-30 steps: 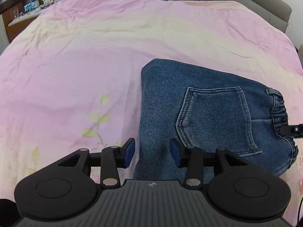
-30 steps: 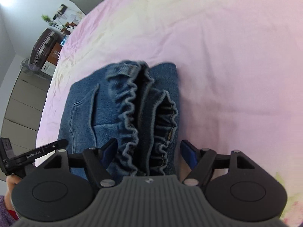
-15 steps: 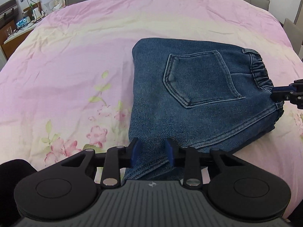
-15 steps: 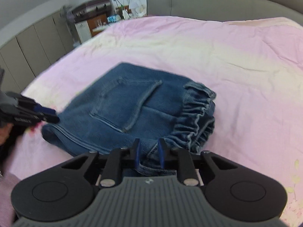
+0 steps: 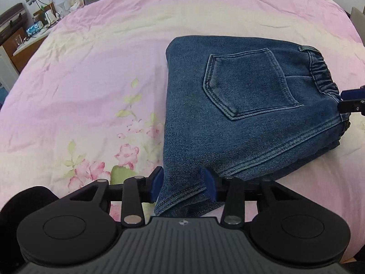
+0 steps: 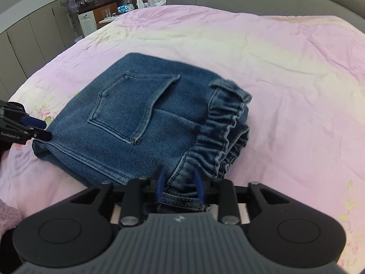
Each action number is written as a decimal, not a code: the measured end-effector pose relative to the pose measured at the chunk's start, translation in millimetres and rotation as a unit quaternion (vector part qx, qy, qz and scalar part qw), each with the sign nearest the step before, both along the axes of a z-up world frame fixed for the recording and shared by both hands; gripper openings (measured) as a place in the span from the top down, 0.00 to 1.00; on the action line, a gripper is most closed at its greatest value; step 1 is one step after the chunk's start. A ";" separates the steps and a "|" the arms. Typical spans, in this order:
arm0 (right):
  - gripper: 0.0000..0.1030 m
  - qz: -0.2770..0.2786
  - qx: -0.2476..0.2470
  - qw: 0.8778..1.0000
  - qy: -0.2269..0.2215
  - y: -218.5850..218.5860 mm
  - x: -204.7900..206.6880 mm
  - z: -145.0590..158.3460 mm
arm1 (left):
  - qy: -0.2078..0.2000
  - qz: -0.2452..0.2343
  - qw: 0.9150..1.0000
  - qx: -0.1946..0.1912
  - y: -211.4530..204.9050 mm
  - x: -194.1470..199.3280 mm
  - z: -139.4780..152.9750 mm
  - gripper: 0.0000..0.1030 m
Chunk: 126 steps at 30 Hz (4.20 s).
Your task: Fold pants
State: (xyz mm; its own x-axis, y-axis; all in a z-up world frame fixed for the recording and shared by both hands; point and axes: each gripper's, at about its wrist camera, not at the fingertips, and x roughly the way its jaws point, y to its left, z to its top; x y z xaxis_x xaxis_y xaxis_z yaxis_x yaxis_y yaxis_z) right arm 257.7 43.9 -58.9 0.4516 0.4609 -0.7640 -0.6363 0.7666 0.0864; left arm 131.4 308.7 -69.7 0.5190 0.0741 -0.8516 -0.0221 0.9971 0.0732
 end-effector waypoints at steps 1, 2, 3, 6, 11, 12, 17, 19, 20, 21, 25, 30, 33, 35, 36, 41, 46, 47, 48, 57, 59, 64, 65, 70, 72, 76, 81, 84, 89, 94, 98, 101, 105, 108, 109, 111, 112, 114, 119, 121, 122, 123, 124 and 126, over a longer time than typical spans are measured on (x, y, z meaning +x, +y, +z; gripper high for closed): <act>0.56 -0.001 0.004 1.000 -0.006 -2.3 -4.3 10.1 | -0.005 -0.001 1.000 0.007 -5.3 -3.4 7.5 0.52; 0.53 -0.002 0.008 1.000 -0.012 -5.2 -9.1 19.7 | -0.013 -0.004 1.000 0.015 -12.5 -8.6 16.4 0.52; 0.46 -0.004 0.011 1.000 -0.019 -8.2 -14.0 29.6 | -0.020 -0.005 1.000 0.021 -19.6 -13.0 24.9 0.50; 0.32 -0.010 0.023 0.999 -0.047 -19.1 -33.5 61.2 | -0.054 -0.006 0.998 0.039 -43.7 -27.9 52.7 0.45; 0.19 -0.012 0.042 0.995 -0.094 -37.9 -78.0 105.4 | -0.114 -0.019 0.991 0.073 -85.2 -60.8 92.4 0.38; 0.17 -0.012 0.049 0.994 -0.101 -42.4 -86.8 112.8 | -0.127 -0.019 0.989 0.076 -92.2 -67.7 99.4 0.36; 0.09 -0.016 0.088 0.988 -0.124 -65.4 -134.2 136.9 | -0.189 -0.020 0.978 0.081 -128.1 -101.0 123.6 0.31; 0.07 -0.017 0.103 0.985 -0.140 -74.3 -155.2 143.1 | -0.213 -0.010 0.974 0.078 -139.0 -113.3 129.1 0.23; 0.06 -0.016 0.110 0.982 -0.150 -78.5 -165.7 146.0 | -0.224 -0.007 0.972 0.073 -143.0 -119.1 131.1 0.21; 0.05 -0.017 0.114 0.981 -0.158 -82.0 -175.2 147.7 | -0.234 -0.004 0.970 0.068 -147.3 -125.1 133.3 0.19; 0.05 -0.031 0.123 0.976 -0.177 -93.2 -211.5 149.8 | -0.269 0.020 0.961 0.065 -164.2 -149.1 134.7 0.11; 0.05 -0.067 0.152 0.968 -0.188 -110.9 -253.4 144.8 | -0.293 0.052 0.952 0.072 -180.7 -170.6 122.8 0.07; 0.05 -0.103 0.164 0.962 -0.190 -119.1 -270.8 133.6 | -0.300 0.073 0.948 0.075 -185.8 -179.1 114.8 0.07; 0.05 -0.108 0.159 0.963 -0.189 -118.9 -279.3 124.2 | -0.305 0.085 0.946 0.074 -186.8 -182.5 109.8 0.07; 0.05 -0.109 0.153 0.963 -0.193 -117.7 -282.7 120.4 | -0.304 0.090 0.945 0.074 -187.2 -184.9 107.4 0.07; 0.05 -0.112 0.092 0.965 -0.217 -104.3 -291.2 101.1 | -0.257 0.092 0.960 0.057 -189.0 -180.2 91.0 0.07; 0.05 -0.112 0.078 0.971 -0.196 -99.1 -288.4 83.9 | -0.220 0.095 0.970 0.051 -194.6 -182.9 73.9 0.07; 0.05 -0.113 0.076 0.971 -0.194 -98.9 -287.4 81.5 | -0.216 0.093 0.971 0.054 -196.2 -183.3 71.9 0.07; 0.05 -0.115 0.074 0.972 -0.193 -99.7 -287.0 80.5 | -0.213 0.093 0.971 0.054 -197.9 -184.9 69.6 0.07; 0.05 -0.125 0.084 0.972 -0.181 -104.7 -280.8 81.2 | -0.207 0.081 0.974 0.042 -202.7 -179.3 67.8 0.07; 0.05 -0.123 0.080 0.972 -0.184 -103.5 -280.5 81.2 | -0.205 0.082 0.975 0.037 -202.5 -178.9 67.9 0.07; 0.05 -0.125 0.083 0.971 -0.185 -104.2 -281.9 82.6 | -0.204 0.086 0.975 0.034 -201.1 -180.6 69.1 0.07; 0.05 -0.125 0.083 0.971 -0.185 -103.8 -282.0 82.3 | -0.204 0.087 0.974 0.034 -200.7 -180.8 69.5 0.07; 0.05 -0.122 0.081 0.972 -0.185 -102.3 -282.7 81.3 | -0.204 0.088 0.975 0.031 -200.5 -180.0 70.7 0.07; 0.05 -0.122 0.081 0.972 -0.185 -102.6 -282.9 81.7 | -0.204 0.088 0.974 0.031 -201.6 -180.1 70.9 0.07; 0.05 -0.124 0.082 0.971 -0.186 -104.0 -282.3 82.4 | -0.206 0.089 0.974 0.029 -202.9 -180.6 72.0 0.07; 0.05 -0.126 0.084 0.971 -0.186 -104.9 -283.7 81.6 | -0.207 0.088 0.974 0.029 -204.6 -180.8 73.2 0.07; 0.05 -0.128 0.084 0.970 -0.186 -105.5 -284.8 81.0 | -0.206 0.090 0.974 0.030 -205.4 -181.0 73.7 0.07; 0.05 -0.132 0.088 0.970 -0.187 -106.9 -285.4 81.7 | -0.205 0.091 0.974 0.028 -205.3 -181.3 75.2 0.07; 0.05 -0.134 0.090 0.969 -0.188 -107.3 -285.9 82.2 | -0.208 0.093 0.973 0.030 -206.5 -183.2 77.1 0.07; 0.05 -0.133 0.090 0.969 -0.191 -106.9 -287.9 82.3 | -0.208 0.097 0.973 0.029 -206.3 -186.1 78.0 0.07; 0.05 -0.132 0.089 0.968 -0.193 -106.8 -289.4 82.8 | -0.209 0.097 0.973 0.028 -205.9 -186.7 78.6 0.07; 0.05 -0.134 0.091 0.967 -0.195 -108.0 -291.0 83.6 | -0.209 0.097 0.973 0.029 -206.1 -187.0 78.7 0.07; 0.05 -0.136 0.092 0.967 -0.195 -109.3 -292.2 84.3 | -0.210 0.096 0.973 0.029 -206.3 -187.7 79.5 0.07; 0.05 -0.136 0.092 0.967 -0.195 -109.6 -292.2 84.3 | -0.211 0.096 0.972 0.029 -206.4 -188.2 80.1 0.07; 0.05 -0.137 0.092 0.967 -0.195 -110.3 -292.2 84.1 | -0.211 0.095 0.972 0.030 -207.4 -188.1 81.1 0.07; 0.05 -0.138 0.093 0.967 -0.195 -110.6 -292.5 84.0 | -0.212 0.094 0.972 0.031 -208.0 -188.4 81.2 0.07; 0.05 -0.138 0.093 0.967 -0.195 -111.2 -292.8 84.3 | -0.212 0.094 0.972 0.032 -208.3 -188.2 81.5 0.07; 0.05 -0.139 0.095 0.966 -0.194 -112.2 -293.3 84.7 | -0.212 0.094 0.972 0.031 -209.2 -188.4 81.6 0.07; 0.05 -0.140 0.095 0.966 -0.194 -112.3 -293.3 84.6 | -0.212 0.095 0.972 0.032 -209.5 -188.5 81.8 0.07; 0.05 -0.140 0.095 0.966 -0.194 -112.6 -293.2 84.7 | -0.211 0.095 0.972 0.032 -209.6 -188.4 81.6 0.07; 0.05 -0.140 0.095 0.966 -0.193 -112.9 -293.0 84.8 | -0.211 0.095 0.972 0.032 -209.7 -188.5 81.7 0.07; 0.05 -0.141 0.096 0.966 -0.193 -113.0 -293.1 84.9 | -0.212 0.095 0.972 0.032 -209.6 -188.3 81.5 0.07; 0.05 -0.141 0.096 0.966 -0.194 -112.9 -293.2 84.8 | -0.212 0.095 0.972 0.032 -209.4 -188.2 81.5 0.07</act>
